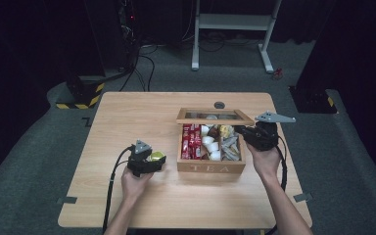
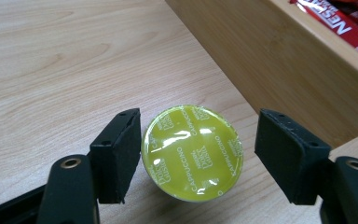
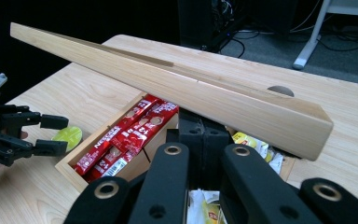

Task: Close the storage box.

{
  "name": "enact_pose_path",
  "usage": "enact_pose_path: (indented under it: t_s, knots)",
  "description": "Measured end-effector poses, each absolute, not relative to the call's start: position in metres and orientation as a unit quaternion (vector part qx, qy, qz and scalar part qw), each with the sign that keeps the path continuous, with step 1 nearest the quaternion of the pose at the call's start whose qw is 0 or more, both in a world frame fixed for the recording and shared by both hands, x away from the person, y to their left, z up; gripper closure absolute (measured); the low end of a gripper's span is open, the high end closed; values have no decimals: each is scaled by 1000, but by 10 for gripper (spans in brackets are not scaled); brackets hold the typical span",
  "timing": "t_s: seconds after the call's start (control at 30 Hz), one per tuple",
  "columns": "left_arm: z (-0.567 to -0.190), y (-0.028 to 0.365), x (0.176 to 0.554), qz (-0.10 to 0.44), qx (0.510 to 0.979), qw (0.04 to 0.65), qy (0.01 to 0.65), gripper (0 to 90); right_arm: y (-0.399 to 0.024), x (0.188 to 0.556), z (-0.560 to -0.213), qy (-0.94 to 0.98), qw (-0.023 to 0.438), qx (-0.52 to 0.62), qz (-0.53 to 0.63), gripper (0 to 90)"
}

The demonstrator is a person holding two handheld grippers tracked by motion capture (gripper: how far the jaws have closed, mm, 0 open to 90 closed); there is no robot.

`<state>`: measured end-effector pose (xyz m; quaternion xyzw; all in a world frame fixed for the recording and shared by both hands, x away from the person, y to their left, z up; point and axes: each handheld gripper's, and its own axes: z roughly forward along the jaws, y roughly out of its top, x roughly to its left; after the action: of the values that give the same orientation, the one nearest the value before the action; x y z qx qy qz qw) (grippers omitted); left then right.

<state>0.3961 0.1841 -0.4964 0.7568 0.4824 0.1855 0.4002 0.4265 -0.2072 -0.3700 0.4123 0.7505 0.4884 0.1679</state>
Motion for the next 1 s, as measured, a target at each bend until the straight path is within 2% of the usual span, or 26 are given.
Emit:
enact_pose_path:
  t_s: [0.37,1.0]
  knots:
    - [-479,197,385,195,747,418,479,318,-207,426,-371,750,167,413,489,900]
    - [-491,241,371,211,714,407,529,341,-210,419,-374,752,165,408,490,900]
